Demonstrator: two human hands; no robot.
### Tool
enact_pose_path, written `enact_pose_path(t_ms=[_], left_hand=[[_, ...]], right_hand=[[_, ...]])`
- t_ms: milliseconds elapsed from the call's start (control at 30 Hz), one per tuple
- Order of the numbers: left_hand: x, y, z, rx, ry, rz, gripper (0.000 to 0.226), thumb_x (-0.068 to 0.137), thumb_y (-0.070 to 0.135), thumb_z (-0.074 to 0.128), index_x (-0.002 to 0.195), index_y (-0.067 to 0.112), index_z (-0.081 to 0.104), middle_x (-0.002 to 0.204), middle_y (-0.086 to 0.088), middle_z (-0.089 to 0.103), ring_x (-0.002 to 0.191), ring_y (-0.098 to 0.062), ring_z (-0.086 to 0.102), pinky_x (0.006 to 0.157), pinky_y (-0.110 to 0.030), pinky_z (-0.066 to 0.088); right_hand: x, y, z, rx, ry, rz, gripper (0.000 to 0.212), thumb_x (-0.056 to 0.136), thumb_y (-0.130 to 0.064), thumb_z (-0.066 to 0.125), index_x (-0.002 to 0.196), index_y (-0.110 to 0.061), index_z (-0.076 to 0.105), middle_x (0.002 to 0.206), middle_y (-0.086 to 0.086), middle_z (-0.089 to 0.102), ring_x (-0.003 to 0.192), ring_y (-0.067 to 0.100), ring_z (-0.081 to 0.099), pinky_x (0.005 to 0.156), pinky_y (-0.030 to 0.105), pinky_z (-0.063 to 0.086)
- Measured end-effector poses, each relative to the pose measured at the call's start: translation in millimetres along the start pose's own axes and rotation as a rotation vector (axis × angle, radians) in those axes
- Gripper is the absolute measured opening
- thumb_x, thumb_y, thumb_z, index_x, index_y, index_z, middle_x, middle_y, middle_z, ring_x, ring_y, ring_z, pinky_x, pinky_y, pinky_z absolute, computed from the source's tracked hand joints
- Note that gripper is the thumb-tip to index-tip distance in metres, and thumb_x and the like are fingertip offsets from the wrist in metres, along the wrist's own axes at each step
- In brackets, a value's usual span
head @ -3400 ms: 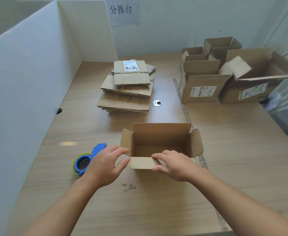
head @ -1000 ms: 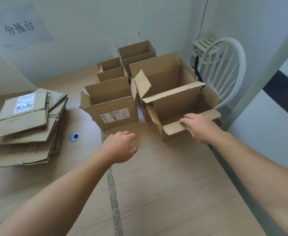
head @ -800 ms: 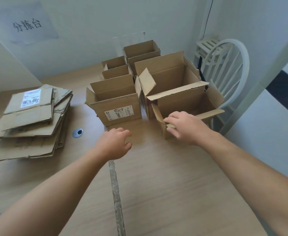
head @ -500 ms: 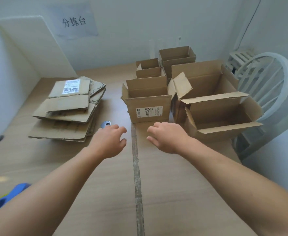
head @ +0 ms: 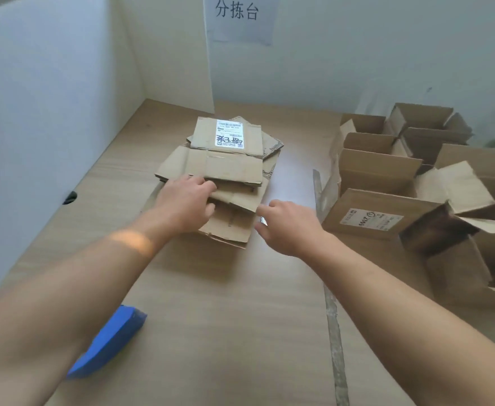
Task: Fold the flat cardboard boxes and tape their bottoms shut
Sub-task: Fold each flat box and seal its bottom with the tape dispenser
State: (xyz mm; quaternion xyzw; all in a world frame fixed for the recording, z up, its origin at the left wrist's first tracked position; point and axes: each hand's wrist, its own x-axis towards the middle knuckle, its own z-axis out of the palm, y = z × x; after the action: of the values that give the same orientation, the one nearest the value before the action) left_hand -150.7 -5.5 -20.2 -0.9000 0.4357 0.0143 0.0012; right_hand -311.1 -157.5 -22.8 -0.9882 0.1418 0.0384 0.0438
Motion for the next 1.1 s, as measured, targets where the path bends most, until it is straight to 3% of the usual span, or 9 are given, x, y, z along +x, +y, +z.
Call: enact_pose_path(t_ms=[133,333,467,567,700,833,933,1000,1100], left_hand=[[53,-23,15,-0.01,0.07,0.091,0.042,0.095,0.038,0.049,0.134,0.024,0.048,0.134,-0.002,0.049,0.122,-0.026,0.044,0.098,-0.04,0.039],[102,-26,54,0.008,0.14,0.163,0.038,0.091,0.033,0.056,0.126,0.021,0.047,0.134,-0.004,0.046,0.122,-0.029,0.041,0.098,-0.041,0.04],[110,-33,68,0.057,0.233,0.195,0.024,0.092,0.021,0.058,0.115,0.02,0.052,0.122,-0.002,0.055,0.113,-0.03,0.047,0.083,-0.041,0.04],[104,-37,65,0.046,0.315,0.222,0.019,0.091,0.013,0.059,0.109,0.018,0.058,0.113,-0.003,0.062,0.103,-0.031,0.053,0.076,-0.04,0.039],[75,-35,35,-0.162,0.528,0.256,0.024,0.084,0.004,0.066,0.106,0.014,0.066,0.106,-0.003,0.069,0.088,-0.033,0.061,0.065,-0.037,0.043],[22,-39,-3,-0.427,0.646,0.29,0.026,0.093,0.007,0.057,0.118,0.012,0.066,0.11,-0.005,0.068,0.092,-0.032,0.062,0.066,-0.038,0.051],[-27,-36,-26,-0.68,0.606,0.142,0.031,0.095,0.018,0.047,0.12,0.011,0.064,0.109,-0.005,0.067,0.095,-0.022,0.058,0.078,-0.027,0.046],[-62,-29,-28,-0.861,0.536,0.043,0.031,0.093,0.022,0.046,0.116,0.014,0.065,0.099,-0.002,0.066,0.089,-0.017,0.057,0.075,-0.014,0.042],[-111,-14,-19,-1.137,0.344,-0.025,0.025,0.091,0.03,0.046,0.108,0.035,0.065,0.093,-0.003,0.069,0.084,-0.02,0.062,0.078,-0.025,0.048]], right_hand=[[29,-23,8,0.104,-0.01,0.108,0.032,0.101,-0.042,0.041,0.117,-0.02,0.057,0.108,0.003,0.059,0.102,0.03,0.057,0.079,0.038,0.048],[29,-22,22,0.255,-0.051,0.261,0.035,0.102,-0.044,0.042,0.131,-0.027,0.053,0.122,0.001,0.058,0.115,0.025,0.054,0.087,0.038,0.046],[22,-14,32,0.288,-0.062,0.329,0.039,0.103,-0.043,0.042,0.138,-0.03,0.049,0.134,-0.005,0.053,0.12,0.019,0.05,0.079,0.031,0.037],[19,-11,39,0.394,-0.028,0.368,0.037,0.101,-0.041,0.046,0.136,-0.029,0.052,0.131,-0.004,0.055,0.117,0.018,0.054,0.087,0.033,0.043],[19,-11,38,0.633,0.099,0.444,0.04,0.1,-0.037,0.052,0.137,-0.024,0.054,0.126,-0.002,0.06,0.115,0.017,0.058,0.097,0.033,0.045],[8,-18,25,0.938,0.217,0.526,0.057,0.098,-0.04,0.056,0.151,-0.031,0.036,0.135,-0.005,0.05,0.117,0.014,0.055,0.096,0.031,0.044],[-9,-23,11,1.249,0.3,0.562,0.071,0.095,-0.043,0.061,0.155,-0.038,0.023,0.15,-0.006,0.039,0.13,0.016,0.047,0.104,0.039,0.044],[-26,-26,4,1.377,0.348,0.531,0.08,0.088,-0.049,0.067,0.152,-0.046,0.02,0.155,-0.012,0.033,0.137,0.016,0.042,0.11,0.048,0.04],[-63,-29,0,1.525,0.393,0.418,0.079,0.078,-0.05,0.072,0.144,-0.05,0.029,0.146,-0.022,0.044,0.129,0.004,0.05,0.102,0.042,0.042]])
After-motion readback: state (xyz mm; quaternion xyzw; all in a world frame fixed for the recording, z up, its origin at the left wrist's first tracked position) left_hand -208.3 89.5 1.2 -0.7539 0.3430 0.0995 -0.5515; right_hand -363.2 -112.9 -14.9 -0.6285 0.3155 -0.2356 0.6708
